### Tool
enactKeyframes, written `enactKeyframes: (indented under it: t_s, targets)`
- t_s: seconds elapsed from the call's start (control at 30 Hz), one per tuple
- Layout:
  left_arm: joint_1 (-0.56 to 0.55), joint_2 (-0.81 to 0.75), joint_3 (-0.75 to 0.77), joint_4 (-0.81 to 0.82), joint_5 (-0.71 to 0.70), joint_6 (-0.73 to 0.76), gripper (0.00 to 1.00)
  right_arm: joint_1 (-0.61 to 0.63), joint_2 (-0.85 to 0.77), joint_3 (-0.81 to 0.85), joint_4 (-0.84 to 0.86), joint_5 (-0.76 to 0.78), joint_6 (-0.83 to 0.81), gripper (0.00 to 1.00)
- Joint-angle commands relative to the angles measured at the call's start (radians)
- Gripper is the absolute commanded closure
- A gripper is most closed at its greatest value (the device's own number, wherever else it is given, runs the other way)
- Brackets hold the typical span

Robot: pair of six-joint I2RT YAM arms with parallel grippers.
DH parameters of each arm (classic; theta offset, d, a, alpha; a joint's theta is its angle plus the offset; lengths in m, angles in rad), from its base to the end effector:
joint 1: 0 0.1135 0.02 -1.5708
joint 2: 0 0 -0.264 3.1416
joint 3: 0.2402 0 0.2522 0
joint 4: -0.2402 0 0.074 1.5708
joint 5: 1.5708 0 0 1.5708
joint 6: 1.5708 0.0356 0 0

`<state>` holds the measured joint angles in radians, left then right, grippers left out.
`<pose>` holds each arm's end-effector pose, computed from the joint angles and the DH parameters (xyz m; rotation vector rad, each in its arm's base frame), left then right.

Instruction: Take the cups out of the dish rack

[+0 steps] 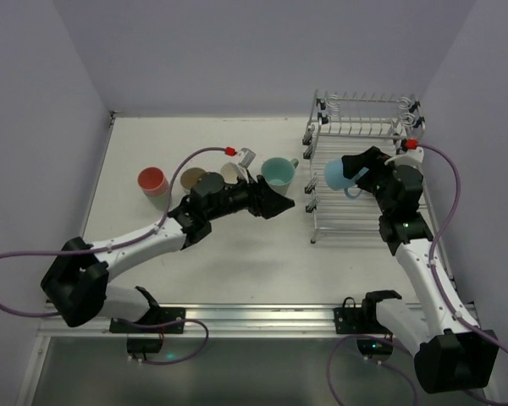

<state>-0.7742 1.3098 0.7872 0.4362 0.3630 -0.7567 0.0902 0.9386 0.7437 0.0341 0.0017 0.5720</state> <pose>0.2063 -0.2195 0.2890 0.3266 1.8420 -1.4164 0.2232 0.0201 0.3204 0.4202 1.7052 0.4844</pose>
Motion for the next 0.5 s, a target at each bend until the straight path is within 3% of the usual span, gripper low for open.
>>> enactKeyframes:
  t_s: [0.0,0.13,0.47]
  targets:
    - [-0.004,0.112,0.131,0.183,0.008,-0.050,0.24,-0.004,-0.063,0.029,0.070,-0.083,0.063,0.94]
    - [-0.005,0.250,0.211,0.265,0.039,-0.088,0.25,-0.004,-0.115,0.013,0.099,-0.195,0.126,0.94]
    - [-0.014,0.368,0.284,0.386,0.082,-0.153,0.26,-0.004,-0.133,-0.066,0.234,-0.387,0.250,0.94]
